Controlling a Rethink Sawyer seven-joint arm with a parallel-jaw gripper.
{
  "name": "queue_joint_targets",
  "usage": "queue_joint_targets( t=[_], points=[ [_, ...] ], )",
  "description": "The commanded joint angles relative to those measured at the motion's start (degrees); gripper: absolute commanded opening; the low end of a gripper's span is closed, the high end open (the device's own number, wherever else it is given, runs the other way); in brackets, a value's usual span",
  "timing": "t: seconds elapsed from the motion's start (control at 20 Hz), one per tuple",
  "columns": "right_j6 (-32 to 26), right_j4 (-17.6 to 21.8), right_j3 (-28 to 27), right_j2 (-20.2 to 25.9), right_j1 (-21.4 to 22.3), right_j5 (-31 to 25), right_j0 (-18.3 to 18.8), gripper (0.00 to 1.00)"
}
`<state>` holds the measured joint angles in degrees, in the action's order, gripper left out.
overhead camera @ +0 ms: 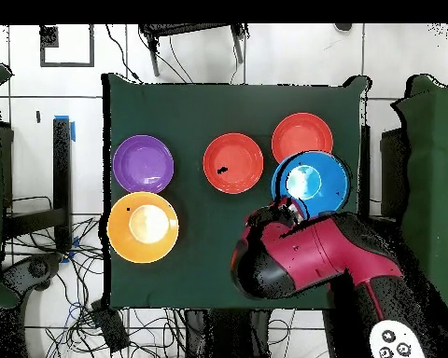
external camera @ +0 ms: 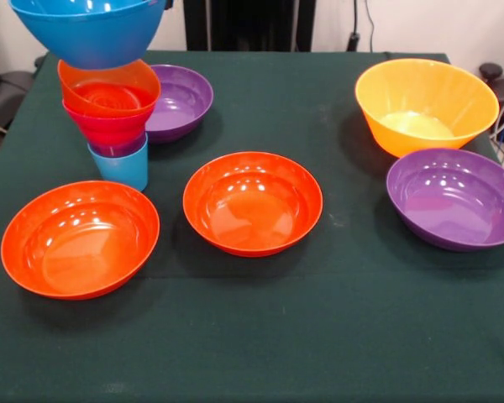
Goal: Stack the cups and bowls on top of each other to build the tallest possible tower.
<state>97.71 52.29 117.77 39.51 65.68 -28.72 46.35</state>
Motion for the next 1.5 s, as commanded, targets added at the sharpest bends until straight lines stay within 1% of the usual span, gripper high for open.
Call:
queue_joint_targets(
  t=[0.05,0.55,0.8,1.05,1.5],
  points=[
    [-14.14,6.15,4.14,2.42,-2.54,-1.79,-0.41,0.0],
    [-13.76,6.27,5.14,2.79,-2.59,-1.34,0.75,0.0],
    [-13.4,7.76,4.86,2.45,-3.31,-1.57,0.9,0.0],
    [-14.39,7.54,4.96,3.63,-4.37,-0.91,2.41,0.0],
    [-11.37,7.39,3.81,3.69,-5.17,-2.32,-1.03,0.0]
  ],
)
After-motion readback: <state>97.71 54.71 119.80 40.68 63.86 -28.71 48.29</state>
